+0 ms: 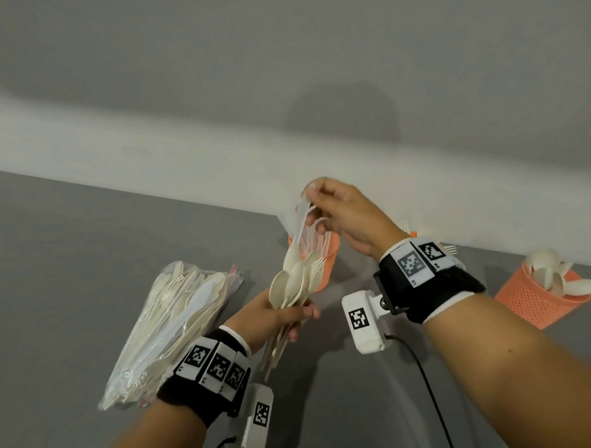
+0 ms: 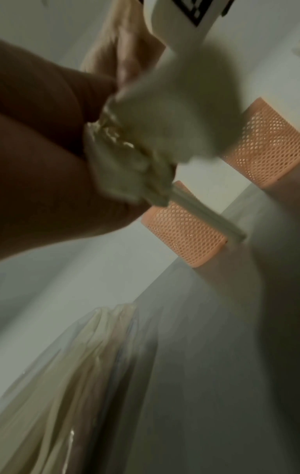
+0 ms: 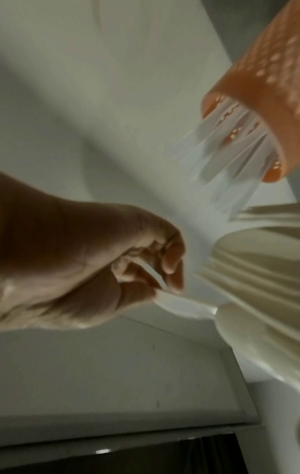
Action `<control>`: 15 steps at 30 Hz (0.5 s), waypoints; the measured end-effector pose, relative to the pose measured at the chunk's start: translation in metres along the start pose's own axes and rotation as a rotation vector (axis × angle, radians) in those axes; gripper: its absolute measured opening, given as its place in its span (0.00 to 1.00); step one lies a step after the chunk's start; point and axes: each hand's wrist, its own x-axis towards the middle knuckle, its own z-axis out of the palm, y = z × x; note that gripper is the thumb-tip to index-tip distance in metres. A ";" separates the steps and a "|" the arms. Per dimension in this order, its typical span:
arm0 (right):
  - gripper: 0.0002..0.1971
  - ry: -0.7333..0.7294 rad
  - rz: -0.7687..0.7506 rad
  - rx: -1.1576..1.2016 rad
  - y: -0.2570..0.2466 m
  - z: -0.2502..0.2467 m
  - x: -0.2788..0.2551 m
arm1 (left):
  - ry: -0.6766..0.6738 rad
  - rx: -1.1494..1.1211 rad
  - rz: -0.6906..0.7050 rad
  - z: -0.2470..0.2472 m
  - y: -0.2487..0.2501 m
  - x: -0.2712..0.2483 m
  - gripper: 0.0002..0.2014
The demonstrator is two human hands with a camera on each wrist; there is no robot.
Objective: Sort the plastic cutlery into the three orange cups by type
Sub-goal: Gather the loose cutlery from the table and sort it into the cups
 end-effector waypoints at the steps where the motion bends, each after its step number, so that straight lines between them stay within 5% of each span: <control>1: 0.09 0.111 -0.065 0.023 -0.003 -0.003 0.004 | 0.007 -0.004 -0.006 -0.001 -0.001 0.000 0.03; 5: 0.10 0.567 -0.321 -0.037 -0.006 -0.027 0.016 | 0.078 -0.158 -0.053 -0.006 -0.008 0.003 0.07; 7: 0.09 0.657 -0.341 -0.178 0.002 -0.034 0.018 | 0.090 -0.294 -0.076 -0.007 -0.009 0.004 0.09; 11: 0.09 0.529 -0.233 -0.565 0.043 -0.031 0.018 | 0.040 -0.505 -0.109 -0.007 -0.006 0.006 0.07; 15: 0.12 0.383 0.050 -1.016 0.074 -0.030 0.011 | 0.002 -0.557 -0.111 -0.008 -0.007 0.007 0.10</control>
